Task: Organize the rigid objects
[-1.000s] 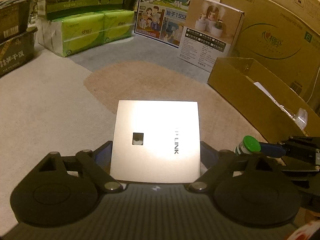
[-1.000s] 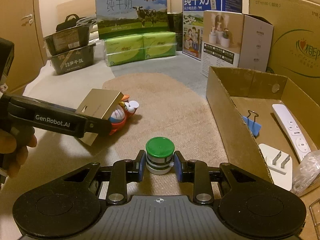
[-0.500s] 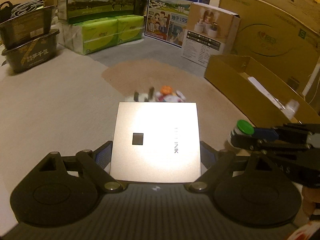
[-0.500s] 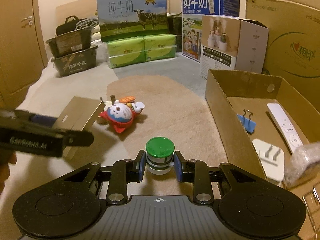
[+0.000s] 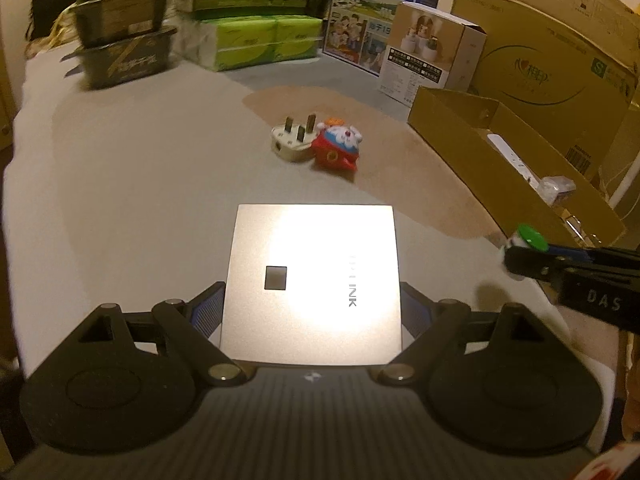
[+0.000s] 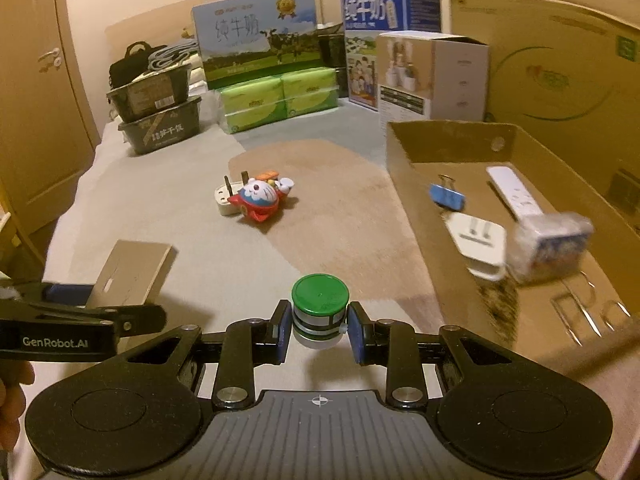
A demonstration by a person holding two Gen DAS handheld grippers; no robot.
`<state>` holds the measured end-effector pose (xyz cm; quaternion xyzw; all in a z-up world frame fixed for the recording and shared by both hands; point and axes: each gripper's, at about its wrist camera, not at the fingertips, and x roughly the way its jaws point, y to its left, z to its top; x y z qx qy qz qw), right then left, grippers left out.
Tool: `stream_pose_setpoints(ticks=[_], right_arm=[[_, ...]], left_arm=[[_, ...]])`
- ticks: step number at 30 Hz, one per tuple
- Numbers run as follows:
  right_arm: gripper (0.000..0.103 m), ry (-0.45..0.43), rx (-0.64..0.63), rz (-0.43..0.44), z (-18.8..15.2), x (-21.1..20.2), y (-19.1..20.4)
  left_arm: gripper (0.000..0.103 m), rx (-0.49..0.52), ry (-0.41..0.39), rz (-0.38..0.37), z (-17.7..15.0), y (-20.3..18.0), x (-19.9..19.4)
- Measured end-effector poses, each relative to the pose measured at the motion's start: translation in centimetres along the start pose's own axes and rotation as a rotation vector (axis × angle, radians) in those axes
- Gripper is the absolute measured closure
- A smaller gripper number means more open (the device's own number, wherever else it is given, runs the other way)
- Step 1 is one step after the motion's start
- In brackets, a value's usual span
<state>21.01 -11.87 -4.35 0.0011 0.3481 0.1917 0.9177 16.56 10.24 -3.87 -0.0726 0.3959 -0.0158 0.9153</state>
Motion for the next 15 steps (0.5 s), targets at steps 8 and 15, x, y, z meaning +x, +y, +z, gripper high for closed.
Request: stream_pose_setpoints(ticks=[8,15], right_arm=[[0.073,-0.016,0.012,-0.016,-1.9,-4.7,-0.6],[0.073,-0.023,0.019,-0.029,-3.1,-7.9,-1.2]], left_arm=[[0.016,-0.016,0.013,0.007,-2.7,-1.7,-3.7],[0.016,-0.018,0.004,-0.003,-3.9,-3.8,-6.0]])
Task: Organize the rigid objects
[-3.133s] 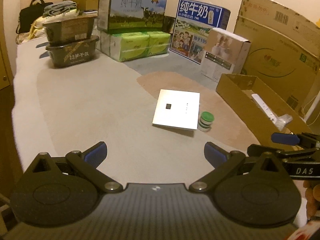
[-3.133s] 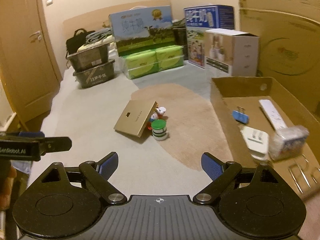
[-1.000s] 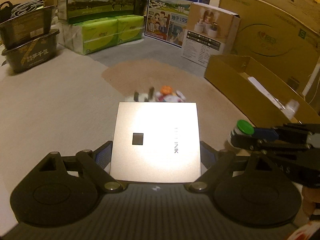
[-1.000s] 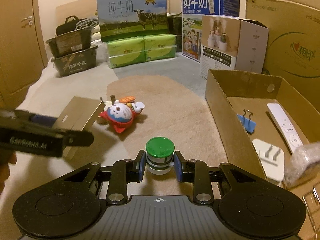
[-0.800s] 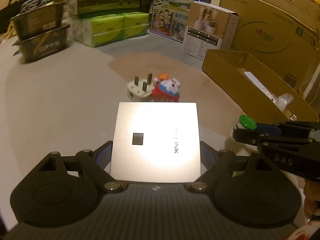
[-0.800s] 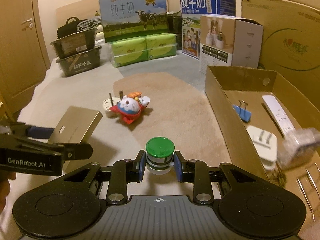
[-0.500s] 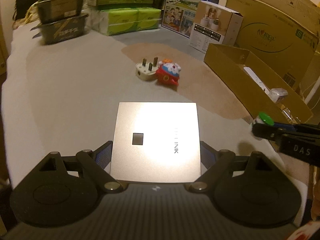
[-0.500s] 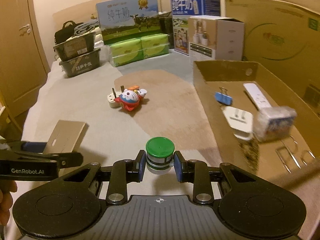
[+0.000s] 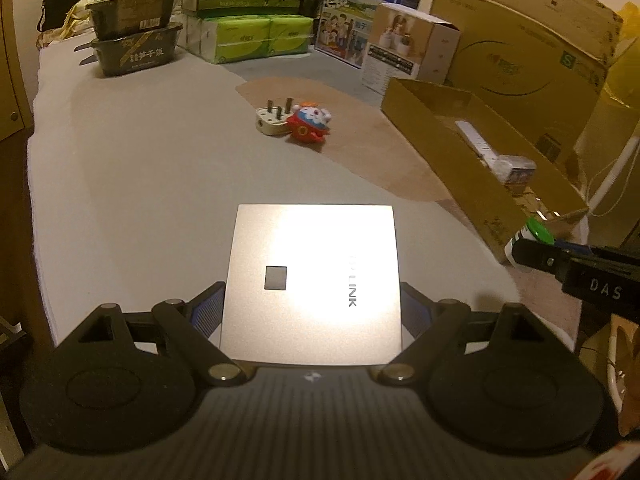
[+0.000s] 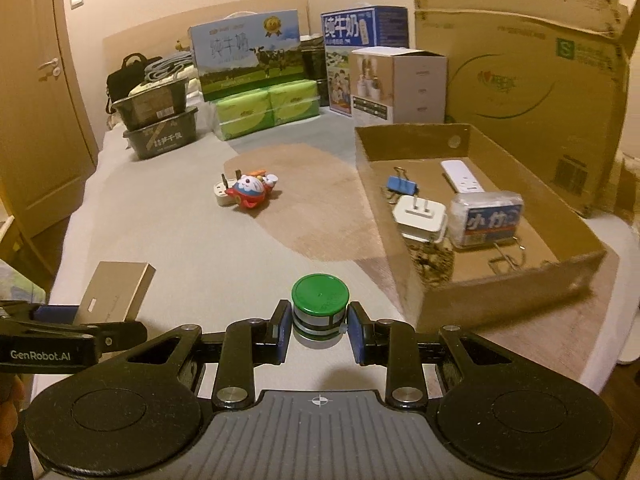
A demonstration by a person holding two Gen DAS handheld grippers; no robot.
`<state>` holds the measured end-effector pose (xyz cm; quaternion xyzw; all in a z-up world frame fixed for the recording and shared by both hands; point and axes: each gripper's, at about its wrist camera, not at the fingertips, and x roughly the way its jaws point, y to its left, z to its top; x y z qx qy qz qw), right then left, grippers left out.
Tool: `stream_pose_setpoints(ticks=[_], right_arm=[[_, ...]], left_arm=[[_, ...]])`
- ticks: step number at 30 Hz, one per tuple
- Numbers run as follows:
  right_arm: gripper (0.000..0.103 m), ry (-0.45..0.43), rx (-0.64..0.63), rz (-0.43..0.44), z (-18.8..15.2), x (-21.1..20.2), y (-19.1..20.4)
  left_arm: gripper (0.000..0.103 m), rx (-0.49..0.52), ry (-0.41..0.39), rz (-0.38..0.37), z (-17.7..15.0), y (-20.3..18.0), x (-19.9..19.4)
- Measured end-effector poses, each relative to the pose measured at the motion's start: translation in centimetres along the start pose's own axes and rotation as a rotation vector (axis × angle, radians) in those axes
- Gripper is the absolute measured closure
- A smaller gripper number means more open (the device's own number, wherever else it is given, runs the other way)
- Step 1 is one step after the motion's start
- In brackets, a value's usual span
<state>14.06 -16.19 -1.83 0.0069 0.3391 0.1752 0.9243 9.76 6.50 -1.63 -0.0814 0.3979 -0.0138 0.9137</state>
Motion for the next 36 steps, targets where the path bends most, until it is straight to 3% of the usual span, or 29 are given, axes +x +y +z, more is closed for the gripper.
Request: stream_pose_setpoints(ticks=[19,36], right_arm=[[0.073,0.001,0.054,-0.161,-1.9,-5.5,-7.7],[0.073,-0.037,0.077,-0.193,-0.8,-7.0,-13.1]], left_arm=[[0.016,0.092,-0.017,-0.112,-0.5,-10.2,-0.9],[0.016,0.143,-0.026,-0.167,0.9,-17.0,0.4]])
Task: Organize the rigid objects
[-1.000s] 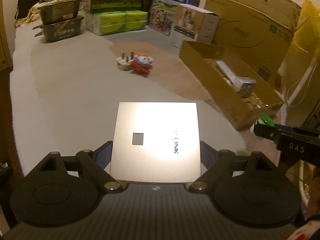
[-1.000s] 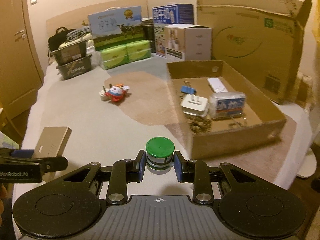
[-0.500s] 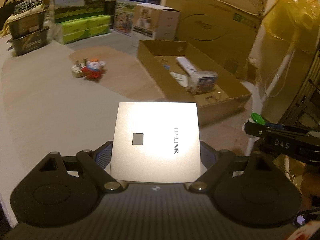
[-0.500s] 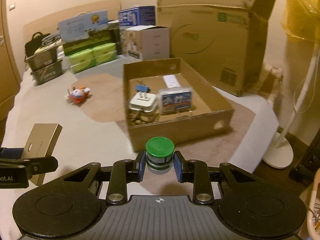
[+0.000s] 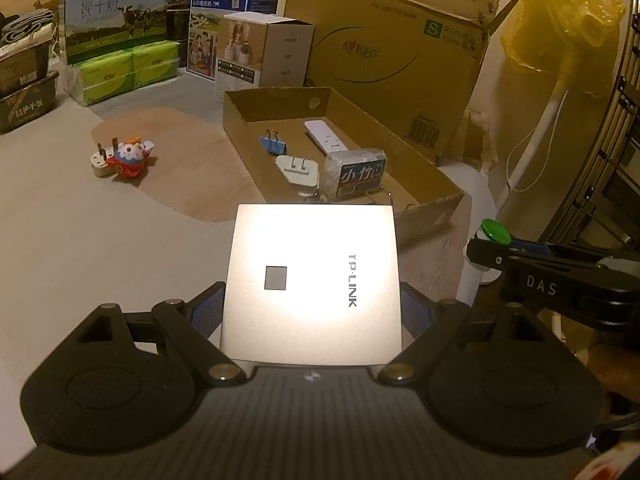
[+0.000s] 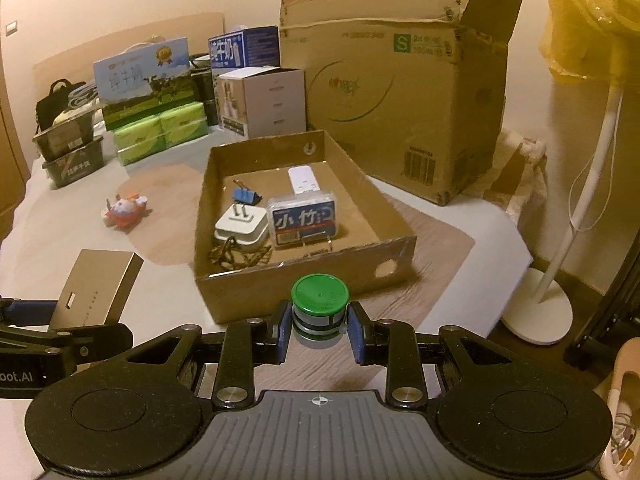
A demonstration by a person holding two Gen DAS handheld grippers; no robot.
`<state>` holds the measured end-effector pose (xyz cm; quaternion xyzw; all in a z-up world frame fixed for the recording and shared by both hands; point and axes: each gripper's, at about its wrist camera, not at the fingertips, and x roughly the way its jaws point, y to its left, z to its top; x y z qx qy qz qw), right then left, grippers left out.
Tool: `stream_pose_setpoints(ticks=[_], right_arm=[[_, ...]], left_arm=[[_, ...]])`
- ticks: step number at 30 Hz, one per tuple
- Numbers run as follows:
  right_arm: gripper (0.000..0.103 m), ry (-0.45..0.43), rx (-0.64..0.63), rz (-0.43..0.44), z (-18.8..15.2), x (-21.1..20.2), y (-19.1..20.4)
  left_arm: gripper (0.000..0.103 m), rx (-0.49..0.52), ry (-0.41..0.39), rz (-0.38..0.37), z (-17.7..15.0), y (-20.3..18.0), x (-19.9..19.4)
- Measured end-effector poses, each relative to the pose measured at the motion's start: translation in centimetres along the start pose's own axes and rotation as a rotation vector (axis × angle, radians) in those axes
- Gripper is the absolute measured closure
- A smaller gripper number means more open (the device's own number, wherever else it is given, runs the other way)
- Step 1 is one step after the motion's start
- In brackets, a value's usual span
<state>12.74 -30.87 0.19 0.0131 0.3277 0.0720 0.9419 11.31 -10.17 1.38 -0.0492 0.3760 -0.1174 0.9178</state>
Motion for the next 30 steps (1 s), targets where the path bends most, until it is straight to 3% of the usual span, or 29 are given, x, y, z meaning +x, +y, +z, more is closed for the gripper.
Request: stream_pose_setpoints(ticks=[30], right_arm=[[0.073,-0.017,-0.027,0.034,4.6,3.8,-2.9]], left_arm=[[0.016,0.003,-0.037,0.002,4.7,-2.1,3.6]])
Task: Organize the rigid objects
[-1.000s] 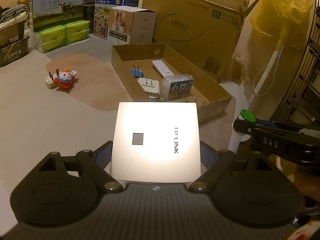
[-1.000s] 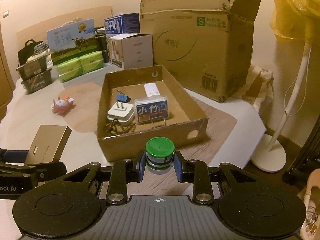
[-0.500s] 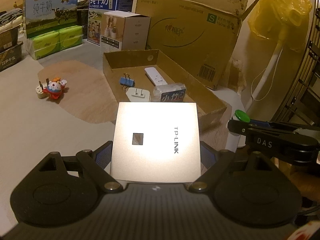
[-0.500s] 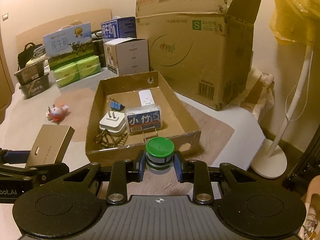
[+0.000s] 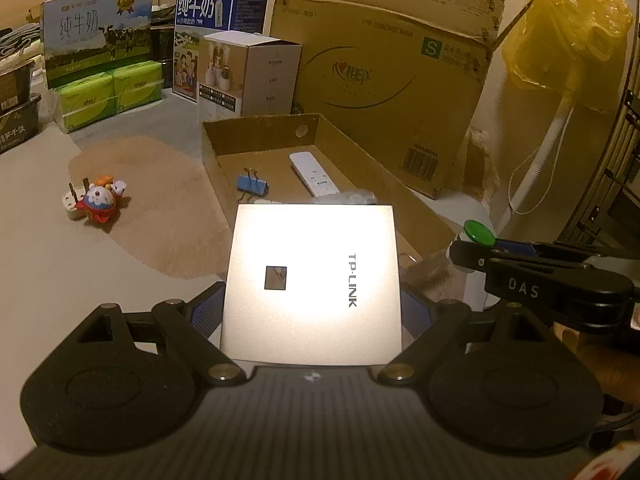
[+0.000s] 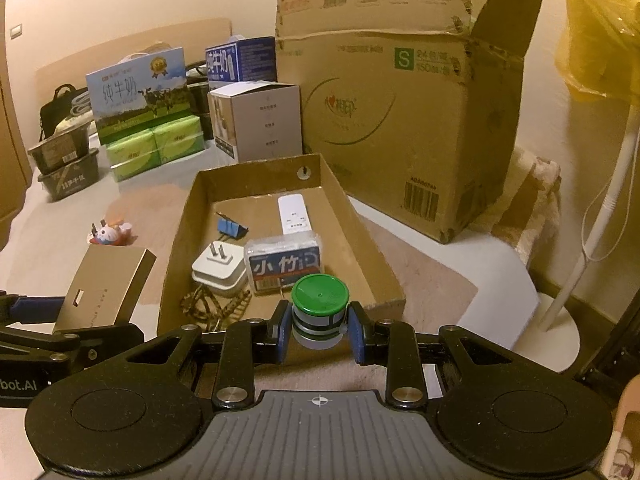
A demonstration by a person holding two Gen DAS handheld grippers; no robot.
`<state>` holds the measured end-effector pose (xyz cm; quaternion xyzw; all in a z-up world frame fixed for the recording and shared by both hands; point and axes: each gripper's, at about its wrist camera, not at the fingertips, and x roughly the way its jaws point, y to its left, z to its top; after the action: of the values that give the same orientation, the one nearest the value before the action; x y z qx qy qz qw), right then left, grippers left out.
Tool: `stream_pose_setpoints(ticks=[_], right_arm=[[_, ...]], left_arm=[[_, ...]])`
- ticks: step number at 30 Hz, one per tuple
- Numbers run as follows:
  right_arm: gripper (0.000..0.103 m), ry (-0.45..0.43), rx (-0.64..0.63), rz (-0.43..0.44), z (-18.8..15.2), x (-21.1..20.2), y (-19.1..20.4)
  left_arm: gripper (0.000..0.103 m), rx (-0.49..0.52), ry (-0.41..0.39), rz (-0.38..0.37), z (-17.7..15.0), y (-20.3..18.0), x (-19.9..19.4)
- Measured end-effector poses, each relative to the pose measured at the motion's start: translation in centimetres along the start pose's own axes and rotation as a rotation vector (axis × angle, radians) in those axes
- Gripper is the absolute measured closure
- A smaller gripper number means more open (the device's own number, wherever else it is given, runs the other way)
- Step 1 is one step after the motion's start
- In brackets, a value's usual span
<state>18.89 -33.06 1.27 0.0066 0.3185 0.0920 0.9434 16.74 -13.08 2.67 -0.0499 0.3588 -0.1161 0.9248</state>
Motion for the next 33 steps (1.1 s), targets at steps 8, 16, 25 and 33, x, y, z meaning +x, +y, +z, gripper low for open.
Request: stream_pose_setpoints(ticks=[8,16,25,33], right_arm=[[0.073,0.003,-0.015,0.013,1.3,1.9,-0.4],[0.073,0.006,-0.032,0.022,2.7,3.8,-0.6],[0.073,0.019,-0.042,0.026,3.9,6.2,-1.1],[0.073,0.021,-0.056,0.031,4.9,7.9,-1.3]], left_arm=[[0.016,0.003,-0.009,0.011,1.7,0.2,1.6],[0.016,0.0,-0.009,0.014,3.0,0.8,3.3],[0.016,0.004,-0.007,0.027,4.8,1.5,5.6],[0.016,0.0,-0.003,0.034,6.1,1.9,7.3]])
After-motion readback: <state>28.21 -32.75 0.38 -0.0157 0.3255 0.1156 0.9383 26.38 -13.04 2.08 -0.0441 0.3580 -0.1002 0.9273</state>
